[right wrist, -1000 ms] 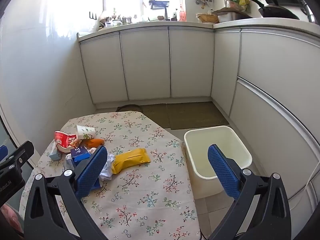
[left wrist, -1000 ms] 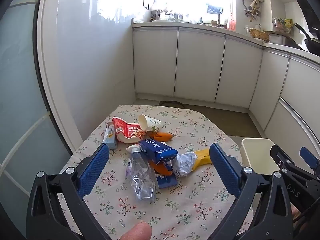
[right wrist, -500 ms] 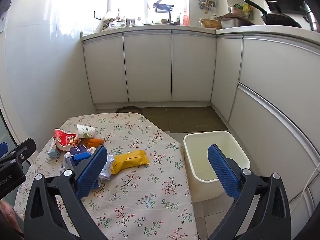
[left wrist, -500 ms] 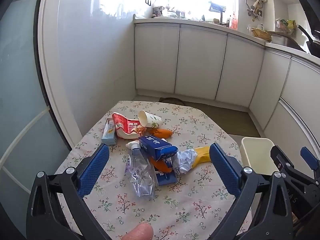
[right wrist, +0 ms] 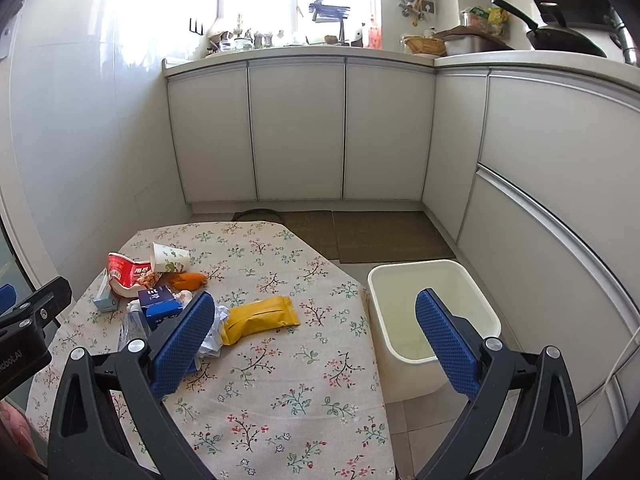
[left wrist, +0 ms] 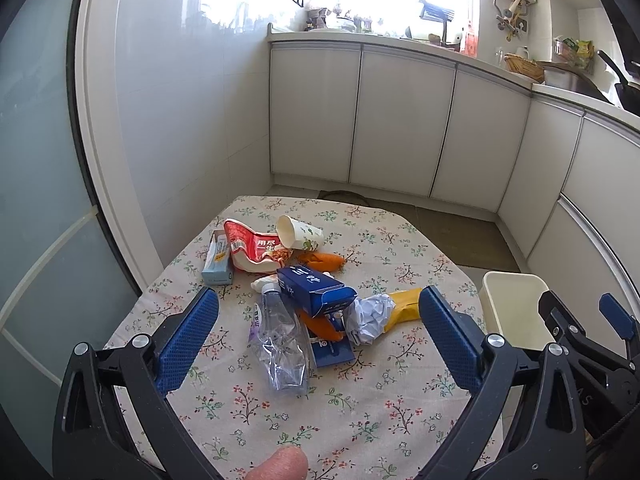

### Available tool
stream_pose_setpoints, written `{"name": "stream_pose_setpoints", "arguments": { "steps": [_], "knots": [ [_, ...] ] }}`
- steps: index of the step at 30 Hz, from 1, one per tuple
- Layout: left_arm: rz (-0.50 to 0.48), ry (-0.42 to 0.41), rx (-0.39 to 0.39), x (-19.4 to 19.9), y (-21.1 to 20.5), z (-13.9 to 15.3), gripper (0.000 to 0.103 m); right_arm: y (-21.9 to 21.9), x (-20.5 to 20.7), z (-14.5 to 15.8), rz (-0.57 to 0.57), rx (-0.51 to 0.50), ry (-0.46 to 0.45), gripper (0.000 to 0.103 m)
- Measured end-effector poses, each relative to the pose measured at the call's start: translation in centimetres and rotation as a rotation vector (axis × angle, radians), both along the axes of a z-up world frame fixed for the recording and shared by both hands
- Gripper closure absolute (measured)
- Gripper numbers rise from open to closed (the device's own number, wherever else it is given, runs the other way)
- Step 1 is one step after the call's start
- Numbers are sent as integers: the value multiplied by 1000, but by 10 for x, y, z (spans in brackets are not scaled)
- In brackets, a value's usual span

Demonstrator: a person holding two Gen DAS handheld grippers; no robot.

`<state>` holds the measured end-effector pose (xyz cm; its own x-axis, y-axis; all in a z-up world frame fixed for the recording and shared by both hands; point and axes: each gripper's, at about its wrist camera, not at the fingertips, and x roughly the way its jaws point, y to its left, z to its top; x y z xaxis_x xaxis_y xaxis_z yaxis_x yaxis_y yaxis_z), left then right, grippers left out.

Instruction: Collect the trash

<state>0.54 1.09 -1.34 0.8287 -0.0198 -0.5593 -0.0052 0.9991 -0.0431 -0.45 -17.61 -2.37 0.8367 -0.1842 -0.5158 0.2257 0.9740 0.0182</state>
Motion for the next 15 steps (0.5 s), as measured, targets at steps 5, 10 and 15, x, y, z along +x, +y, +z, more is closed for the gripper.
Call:
{"name": "stream_pose_setpoints", "arguments": {
  "steps": [5,10,15],
  "knots": [
    [0,3,4,0,0,-2,7,0,0,0,-1,-1,0,5],
    [2,8,5,1,0,-3,7,2,1,-1,0,-2,3,5],
    [4,9,5,1,0,-4,7,2,2,-1,-1,-4,7,5]
  ]
}}
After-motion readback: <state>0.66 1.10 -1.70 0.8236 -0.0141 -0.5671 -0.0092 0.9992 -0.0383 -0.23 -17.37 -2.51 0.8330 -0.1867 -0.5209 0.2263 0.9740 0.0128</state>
